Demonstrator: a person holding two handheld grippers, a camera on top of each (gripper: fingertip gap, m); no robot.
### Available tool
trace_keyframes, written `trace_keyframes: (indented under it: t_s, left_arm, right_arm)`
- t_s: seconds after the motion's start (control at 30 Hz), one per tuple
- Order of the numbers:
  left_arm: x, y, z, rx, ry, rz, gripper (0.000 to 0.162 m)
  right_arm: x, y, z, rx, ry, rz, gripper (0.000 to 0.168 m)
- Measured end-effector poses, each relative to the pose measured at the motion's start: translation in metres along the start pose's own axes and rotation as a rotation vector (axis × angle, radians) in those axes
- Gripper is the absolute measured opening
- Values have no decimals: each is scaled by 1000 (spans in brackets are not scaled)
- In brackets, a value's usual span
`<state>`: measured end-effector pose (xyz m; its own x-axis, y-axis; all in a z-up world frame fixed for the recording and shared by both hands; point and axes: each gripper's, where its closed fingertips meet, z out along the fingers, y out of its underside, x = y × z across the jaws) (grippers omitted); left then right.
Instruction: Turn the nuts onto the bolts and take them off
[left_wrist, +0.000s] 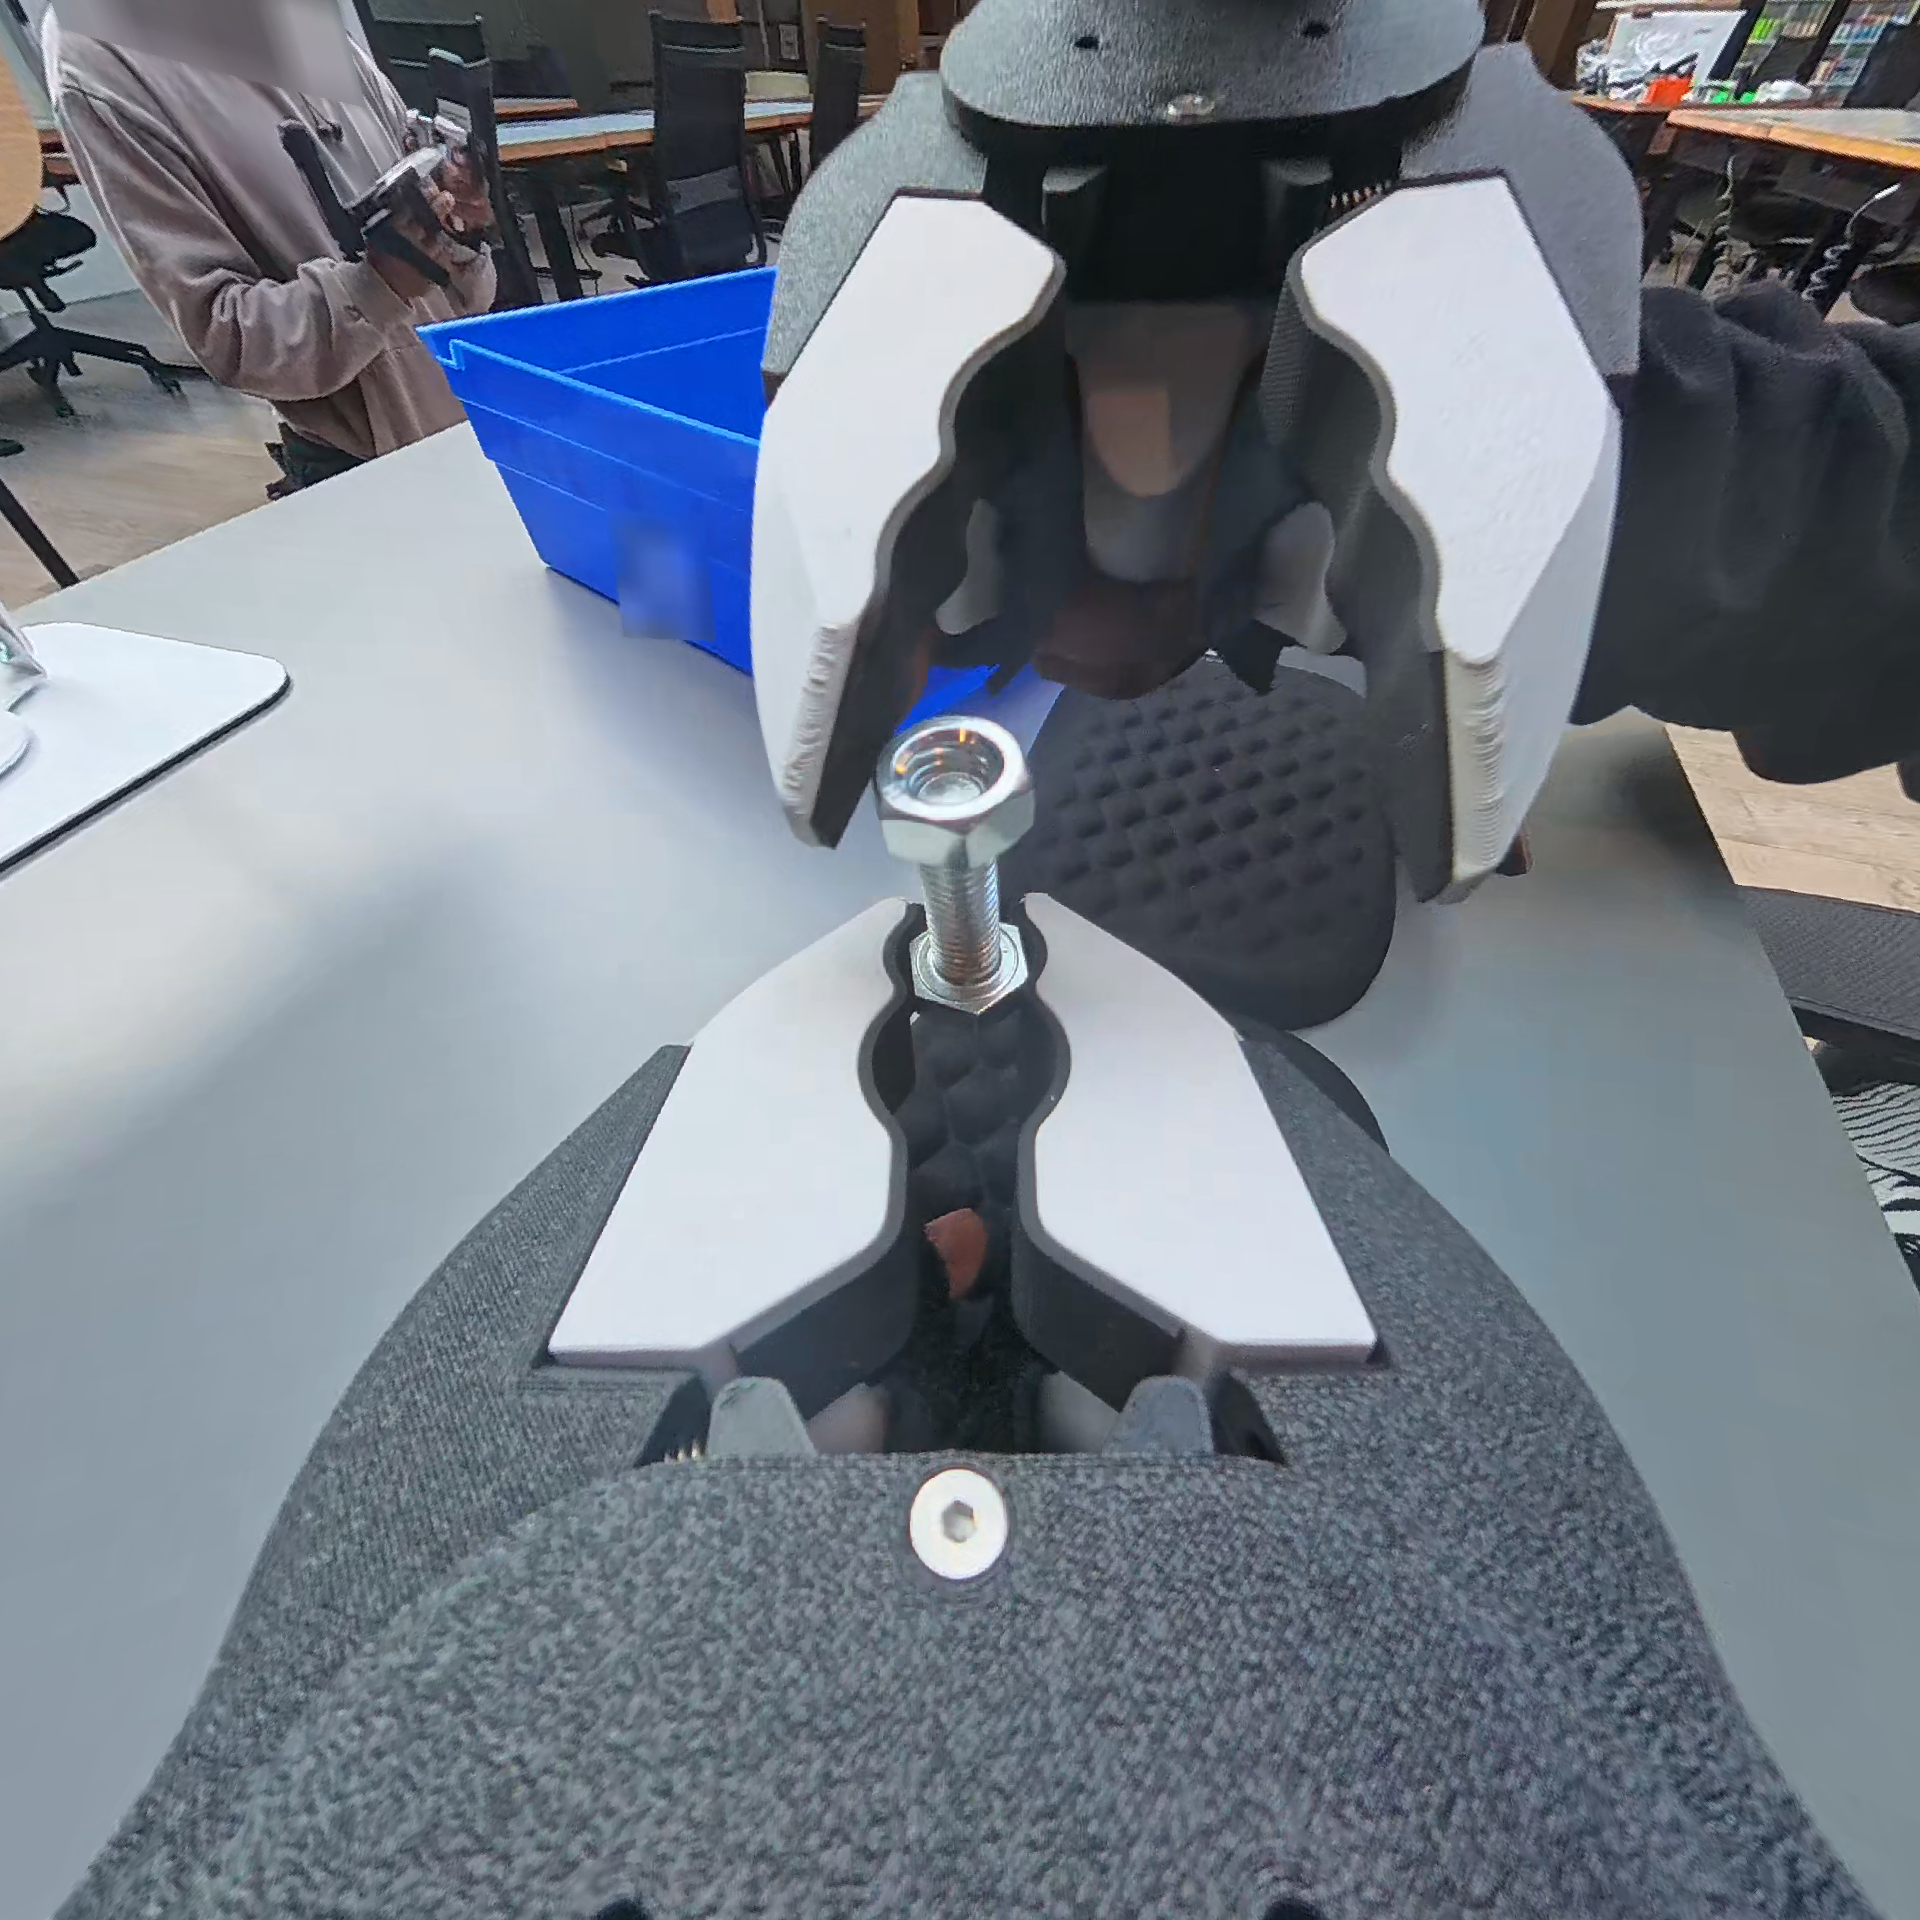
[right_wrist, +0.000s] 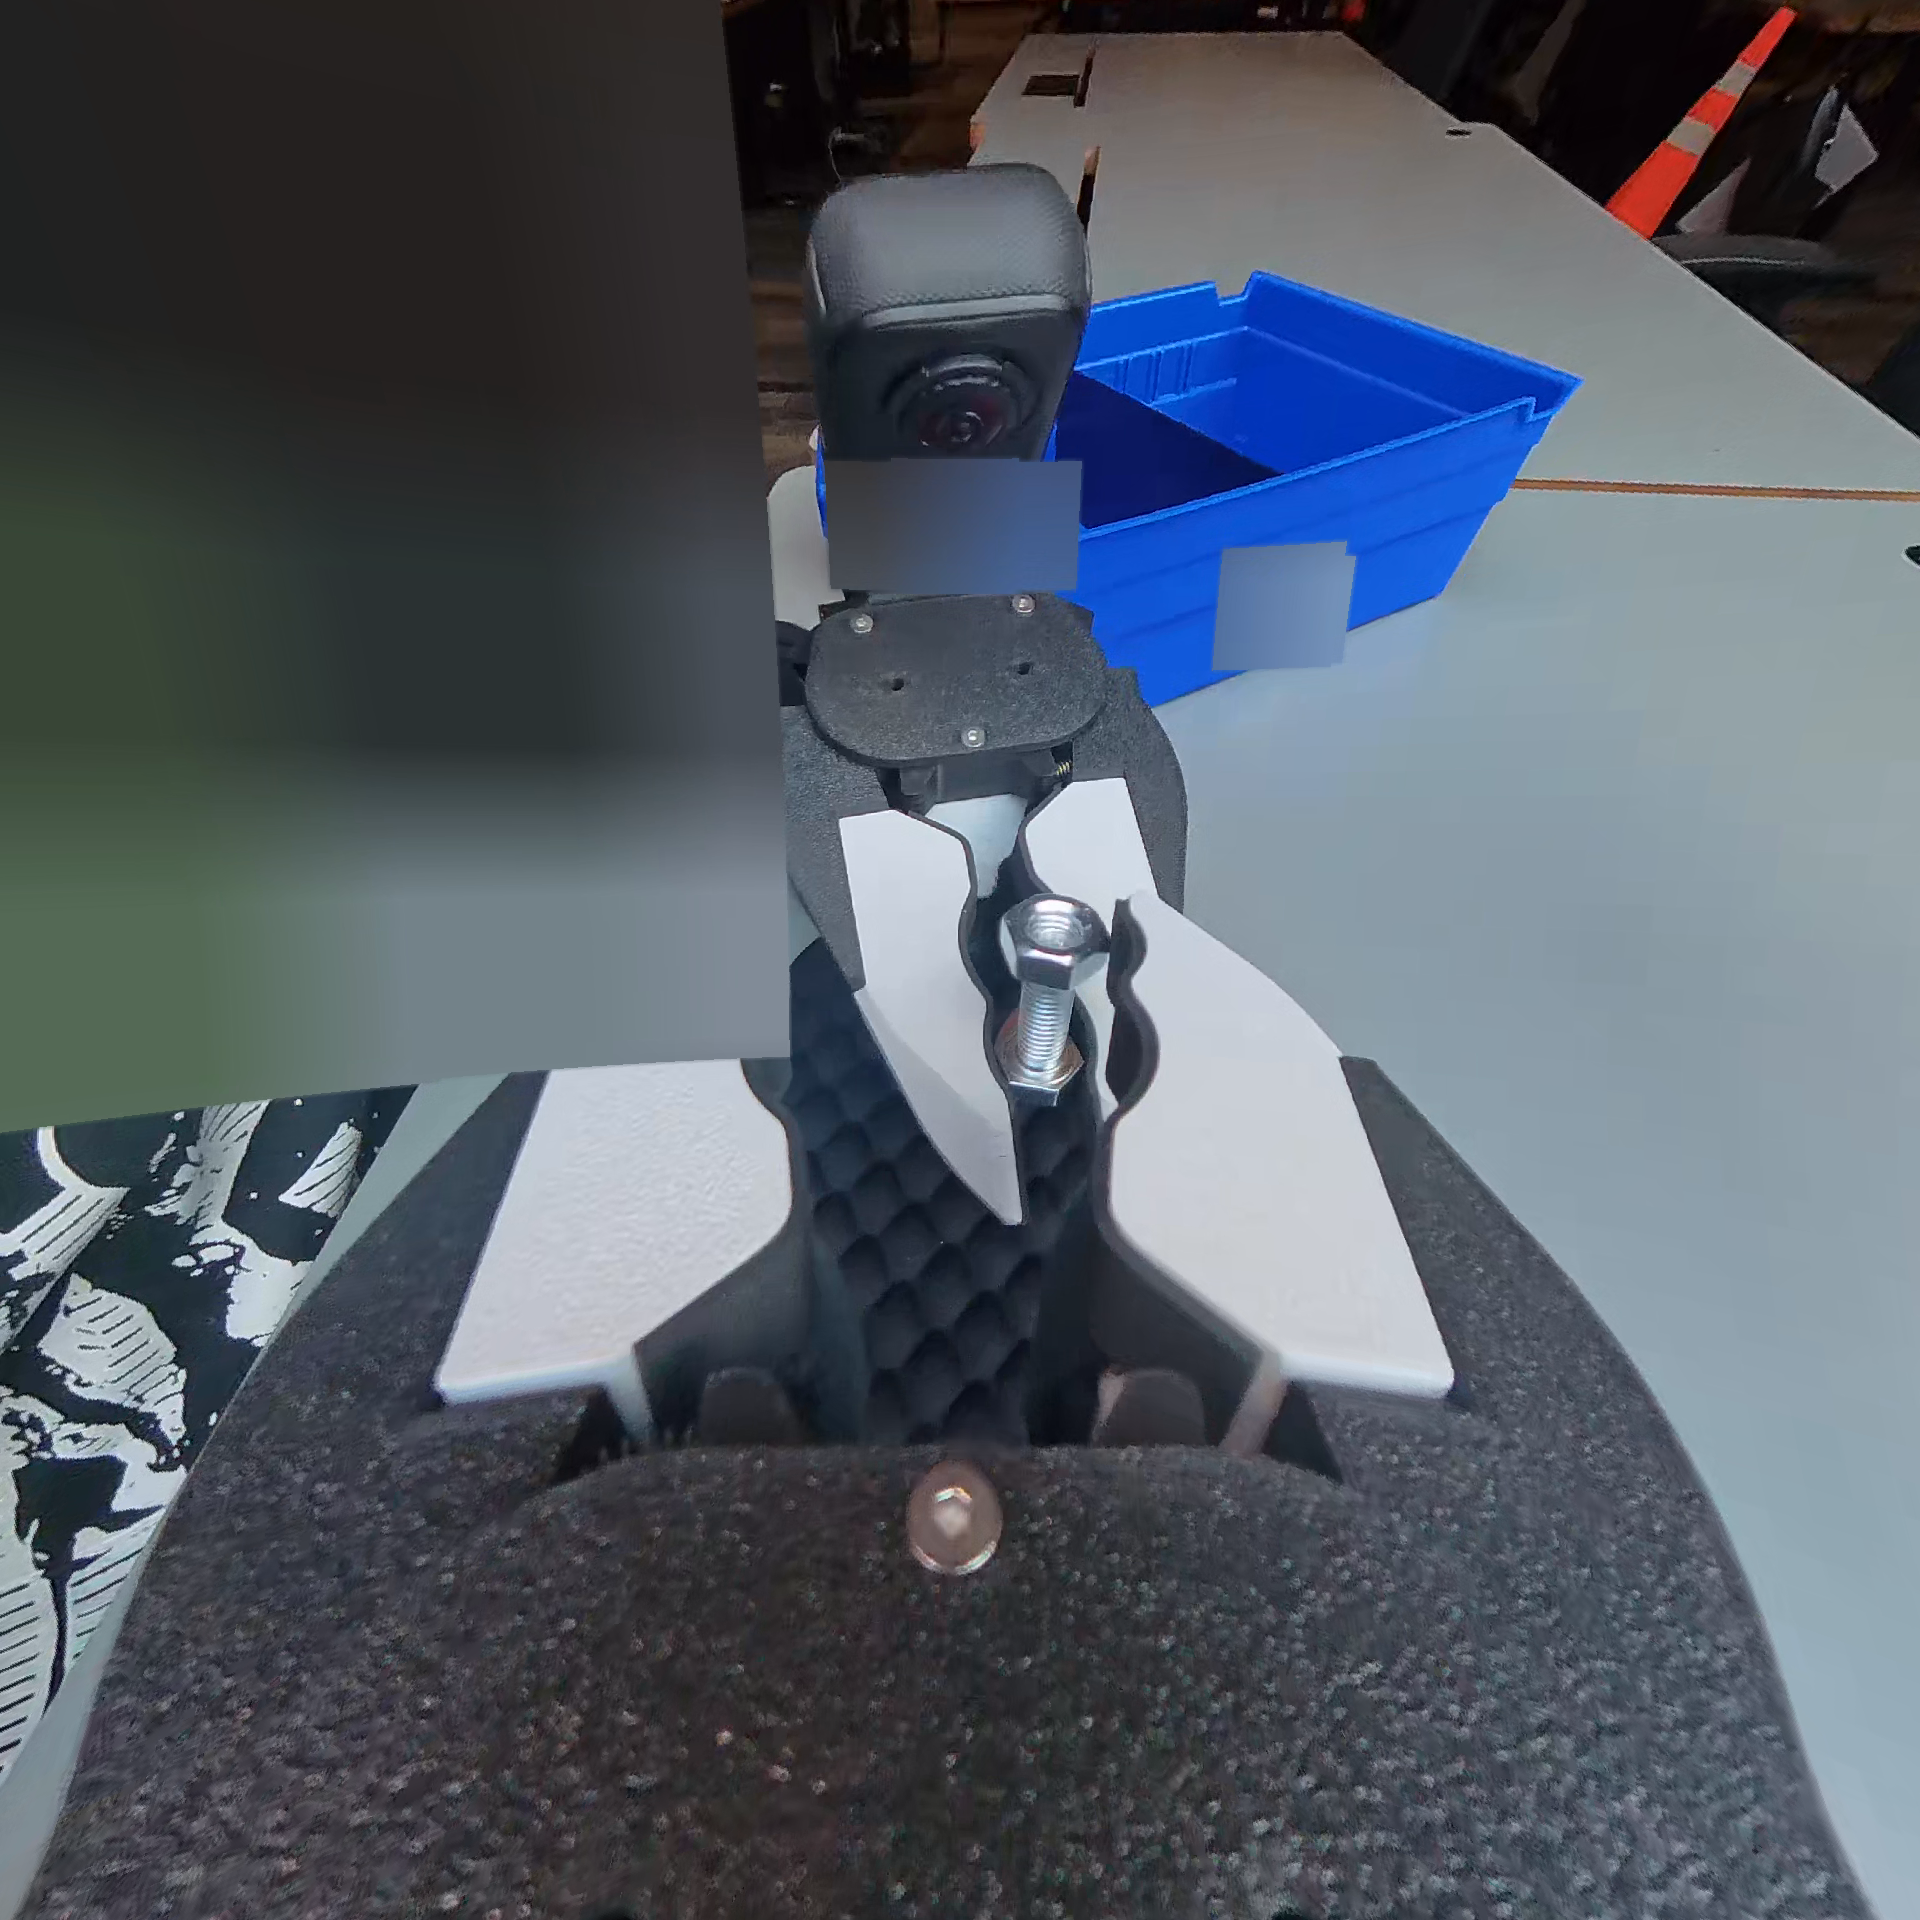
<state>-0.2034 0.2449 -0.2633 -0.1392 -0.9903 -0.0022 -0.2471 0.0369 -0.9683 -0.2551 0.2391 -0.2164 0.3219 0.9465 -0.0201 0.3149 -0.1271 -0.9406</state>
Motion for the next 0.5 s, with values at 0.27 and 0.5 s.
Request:
trace_keyframes:
  t_s: [0.27, 0.5]
  left_arm:
    - [-1, 1, 0, -7, -8, 2, 16]
    - [-1, 1, 0, -13, -7, 8, 16]
  right_arm:
    - [-3, 4, -12, 16, 31, 32, 53]
    - [-3, 8, -17, 24, 69, 53, 55]
